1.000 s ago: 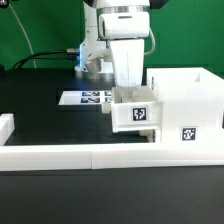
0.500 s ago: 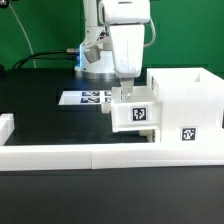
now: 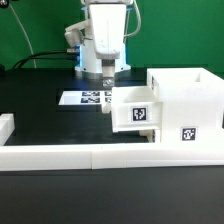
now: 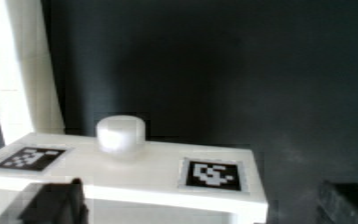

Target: Assemble drawer

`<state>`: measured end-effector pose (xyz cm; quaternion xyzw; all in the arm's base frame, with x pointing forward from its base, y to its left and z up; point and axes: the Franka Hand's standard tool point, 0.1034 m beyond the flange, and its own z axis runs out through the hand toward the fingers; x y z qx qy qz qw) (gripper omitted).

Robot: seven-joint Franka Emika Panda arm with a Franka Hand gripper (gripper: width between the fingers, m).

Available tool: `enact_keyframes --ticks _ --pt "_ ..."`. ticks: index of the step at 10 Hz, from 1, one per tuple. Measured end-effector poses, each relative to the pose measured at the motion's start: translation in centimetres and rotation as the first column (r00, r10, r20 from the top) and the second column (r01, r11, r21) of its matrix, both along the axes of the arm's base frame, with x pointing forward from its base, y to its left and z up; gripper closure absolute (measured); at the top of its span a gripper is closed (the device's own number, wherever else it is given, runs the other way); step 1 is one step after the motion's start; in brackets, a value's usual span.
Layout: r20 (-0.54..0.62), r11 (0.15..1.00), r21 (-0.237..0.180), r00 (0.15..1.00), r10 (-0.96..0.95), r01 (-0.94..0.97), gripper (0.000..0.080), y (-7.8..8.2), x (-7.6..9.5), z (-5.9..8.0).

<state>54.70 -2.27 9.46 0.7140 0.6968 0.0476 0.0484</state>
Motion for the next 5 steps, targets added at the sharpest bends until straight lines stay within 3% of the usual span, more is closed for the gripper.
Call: enact_keyframes --ticks 2,5 --pt "-0.001 1.000 0.000 1.000 0.004 -0.004 0.0150 -0.5 0.0 -0.1" --pt "-0.023 0.995 0.066 0.996 0.082 -0.080 0.0150 -4.8 -0.6 -1.6"
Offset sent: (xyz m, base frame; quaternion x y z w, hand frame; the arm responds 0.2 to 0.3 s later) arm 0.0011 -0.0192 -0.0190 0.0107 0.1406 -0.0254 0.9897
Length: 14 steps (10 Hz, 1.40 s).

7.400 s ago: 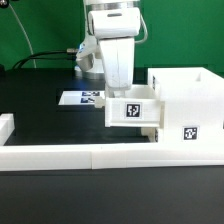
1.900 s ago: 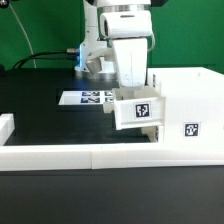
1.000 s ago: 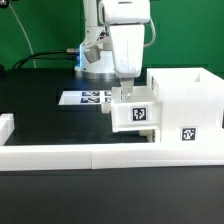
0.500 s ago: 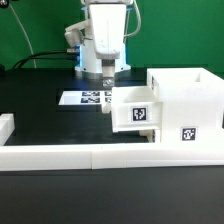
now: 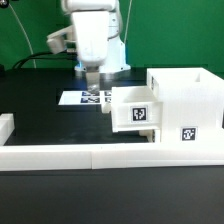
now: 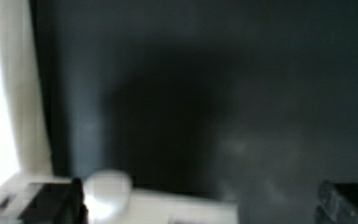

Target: Assemble drawer

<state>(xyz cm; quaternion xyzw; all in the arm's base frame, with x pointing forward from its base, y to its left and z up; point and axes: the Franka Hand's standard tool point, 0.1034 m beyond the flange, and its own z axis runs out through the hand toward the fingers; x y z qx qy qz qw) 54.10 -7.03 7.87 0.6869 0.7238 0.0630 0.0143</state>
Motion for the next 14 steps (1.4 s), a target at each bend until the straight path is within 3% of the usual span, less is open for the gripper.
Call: enact_keyframes --ticks 2,4,8,14 --pt "-0.021 0.997 0.068 0.999 0.038 -0.036 0.0150 -1.2 -0.5 -1.0" --pt "-0.040 0.991 0.128 0.998 0.041 -0.036 0.0150 -0.5 -0.9 -2.1" --pt "-0.055 0.990 0.138 0.998 0.019 -0.011 0.0150 3.1 0.3 -2.5" --pt "-0.092 0.986 0.143 0.993 -0.069 0.082 0.0150 7.6 0.4 -2.6"
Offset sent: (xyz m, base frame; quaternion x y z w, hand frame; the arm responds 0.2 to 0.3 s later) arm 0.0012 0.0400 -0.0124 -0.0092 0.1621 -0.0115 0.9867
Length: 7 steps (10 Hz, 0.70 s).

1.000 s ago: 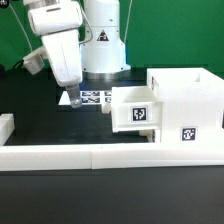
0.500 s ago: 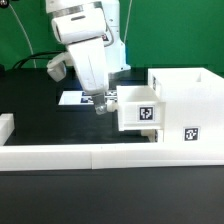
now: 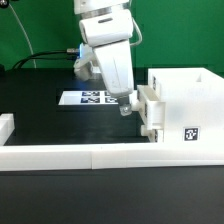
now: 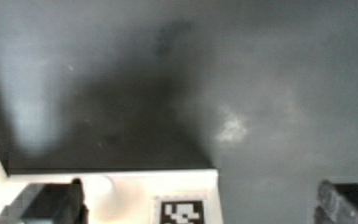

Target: Assemble drawer

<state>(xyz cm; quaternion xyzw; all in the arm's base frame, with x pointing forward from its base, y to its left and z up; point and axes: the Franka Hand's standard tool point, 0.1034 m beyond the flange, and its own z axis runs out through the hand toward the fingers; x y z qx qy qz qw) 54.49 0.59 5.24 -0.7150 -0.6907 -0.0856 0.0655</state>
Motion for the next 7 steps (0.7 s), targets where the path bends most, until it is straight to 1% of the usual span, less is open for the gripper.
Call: enact_keyframes --ticks 3,5,7 --pt "-0.014 1.000 0.003 1.000 -0.020 0.020 0.0150 1.3 -0.3 -0.1" --pt "-0.022 1.000 0.006 0.999 -0.029 0.029 0.0150 1.9 -0.6 -0.2" --pt "-0.027 0.999 0.005 0.999 -0.032 0.032 0.0150 1.7 -0.8 -0.3"
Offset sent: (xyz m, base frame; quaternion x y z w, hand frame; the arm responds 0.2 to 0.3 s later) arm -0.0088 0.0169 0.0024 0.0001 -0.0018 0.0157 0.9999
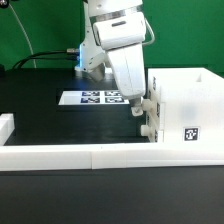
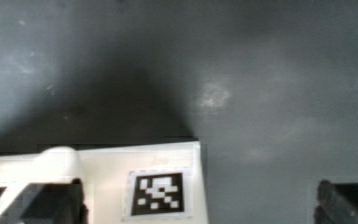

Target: Assemble drawer

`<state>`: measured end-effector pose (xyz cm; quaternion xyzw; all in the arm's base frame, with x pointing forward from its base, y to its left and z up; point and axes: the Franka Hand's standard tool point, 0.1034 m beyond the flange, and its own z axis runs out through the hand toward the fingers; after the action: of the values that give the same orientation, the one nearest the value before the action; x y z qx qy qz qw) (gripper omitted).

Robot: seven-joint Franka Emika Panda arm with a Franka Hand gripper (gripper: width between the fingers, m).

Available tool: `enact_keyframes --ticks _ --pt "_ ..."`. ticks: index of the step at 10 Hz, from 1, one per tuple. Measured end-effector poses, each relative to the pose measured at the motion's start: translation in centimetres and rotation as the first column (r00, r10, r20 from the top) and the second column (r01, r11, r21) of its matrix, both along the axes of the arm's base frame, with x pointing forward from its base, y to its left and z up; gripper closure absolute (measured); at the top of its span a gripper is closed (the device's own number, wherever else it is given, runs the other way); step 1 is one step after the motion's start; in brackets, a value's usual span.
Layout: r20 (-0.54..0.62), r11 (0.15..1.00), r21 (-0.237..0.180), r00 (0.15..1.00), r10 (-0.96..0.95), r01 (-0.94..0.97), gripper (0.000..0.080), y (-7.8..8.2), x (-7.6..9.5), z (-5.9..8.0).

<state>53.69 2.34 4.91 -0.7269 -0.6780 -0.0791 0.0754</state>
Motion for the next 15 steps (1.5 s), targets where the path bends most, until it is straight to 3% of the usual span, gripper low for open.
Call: enact_keyframes --ticks 2,6,8,15 --pt "-0.001 0.999 -0.018 1.000 -0.031 0.031 0.0150 -2.4 -1.0 0.7" --pt "0.030 0.991 -0.083 0.994 -0.103 0.106 0.0150 -6.3 -5.2 3.3" --pt "0.044 0.983 -0.108 0.988 -0.146 0.150 0.0150 -6.5 -6.1 5.0" --pt "0.045 0.983 -0.111 0.989 -0.142 0.146 0.0150 -6.7 -6.2 5.0"
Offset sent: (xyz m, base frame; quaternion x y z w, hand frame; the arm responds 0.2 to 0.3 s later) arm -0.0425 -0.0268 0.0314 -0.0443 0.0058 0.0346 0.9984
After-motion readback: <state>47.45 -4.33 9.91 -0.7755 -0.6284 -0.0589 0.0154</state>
